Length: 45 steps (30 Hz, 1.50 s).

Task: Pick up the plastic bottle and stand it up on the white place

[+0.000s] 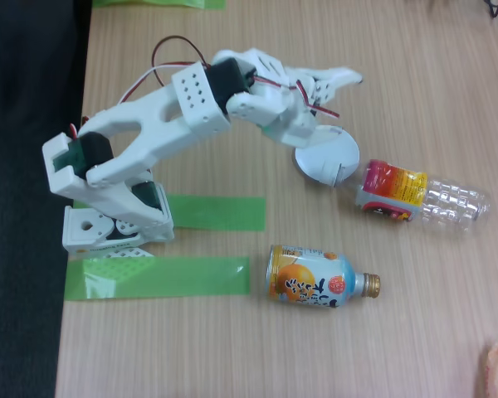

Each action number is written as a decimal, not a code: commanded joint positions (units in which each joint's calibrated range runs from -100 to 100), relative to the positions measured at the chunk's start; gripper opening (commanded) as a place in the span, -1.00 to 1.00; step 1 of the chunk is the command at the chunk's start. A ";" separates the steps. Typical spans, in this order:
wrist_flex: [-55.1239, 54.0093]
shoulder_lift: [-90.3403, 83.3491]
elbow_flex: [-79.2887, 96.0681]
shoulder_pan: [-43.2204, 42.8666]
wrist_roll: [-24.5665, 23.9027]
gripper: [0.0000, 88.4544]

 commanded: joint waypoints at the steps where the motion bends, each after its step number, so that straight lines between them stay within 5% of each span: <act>1: 0.32 0.01 3.28 0.85 8.33 -0.31; 7: 4.18 0.09 7.18 3.88 15.20 -0.31; 45: 3.67 26.89 -8.58 3.22 15.10 -0.31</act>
